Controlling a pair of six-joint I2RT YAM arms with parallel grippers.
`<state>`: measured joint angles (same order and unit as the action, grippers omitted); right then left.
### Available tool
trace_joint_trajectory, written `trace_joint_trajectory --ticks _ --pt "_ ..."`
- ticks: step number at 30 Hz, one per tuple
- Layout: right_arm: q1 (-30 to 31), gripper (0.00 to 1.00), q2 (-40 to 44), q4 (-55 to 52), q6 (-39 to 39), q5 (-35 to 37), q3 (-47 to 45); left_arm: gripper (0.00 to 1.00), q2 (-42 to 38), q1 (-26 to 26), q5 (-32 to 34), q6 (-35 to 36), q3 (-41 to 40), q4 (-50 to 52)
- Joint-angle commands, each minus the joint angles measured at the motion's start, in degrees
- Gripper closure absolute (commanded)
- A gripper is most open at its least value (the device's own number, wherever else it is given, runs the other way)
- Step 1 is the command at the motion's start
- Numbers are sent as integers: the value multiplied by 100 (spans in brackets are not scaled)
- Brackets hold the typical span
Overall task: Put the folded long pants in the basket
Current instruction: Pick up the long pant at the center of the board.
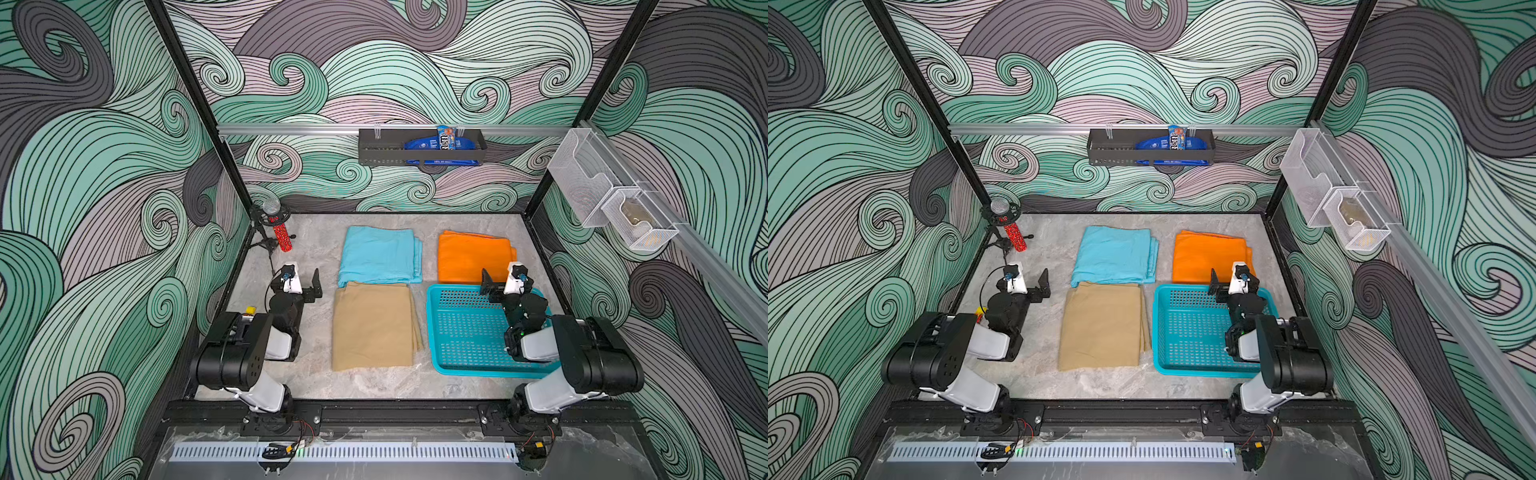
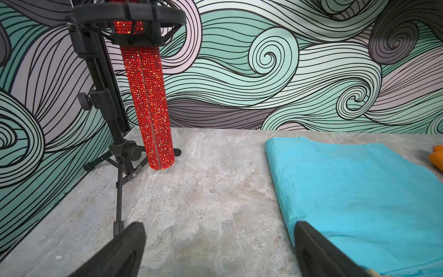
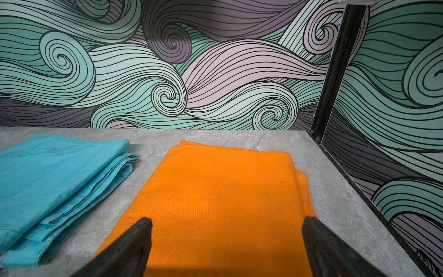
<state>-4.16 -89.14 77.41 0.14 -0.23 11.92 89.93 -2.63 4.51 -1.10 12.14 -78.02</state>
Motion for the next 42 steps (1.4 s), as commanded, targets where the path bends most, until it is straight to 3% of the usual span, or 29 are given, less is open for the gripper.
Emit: trace_joint_trajectory --ticks 1,21,24,27,30,32,37,42 --pt "-11 0 3 112 -32 -64 3 1 83 41 -12 -39 25 -99" --pt "-54 0 7 105 -6 -105 -4 1 78 44 -11 -56 24 -100" --pt "-56 0 206 2 202 393 -2 1 -45 37 21 -61 53 59" --pt "-57 0 939 -1357 659 1409 322 1 -550 39 212 -109 862 1904" --pt "-77 0 1500 -3544 1814 2381 1225 1 -603 39 486 -691 1951 3671" --pt "-98 0 1641 -4435 1881 1922 1766 2 -527 40 12 -898 2648 4572" --pt "-3 1 1368 -5974 2146 403 3248 2 -275 -151 -740 -1387 3540 5430" --pt "816 6 358 -7530 2076 -174 5004 2 -39 -302 -1203 -1958 3892 5918"
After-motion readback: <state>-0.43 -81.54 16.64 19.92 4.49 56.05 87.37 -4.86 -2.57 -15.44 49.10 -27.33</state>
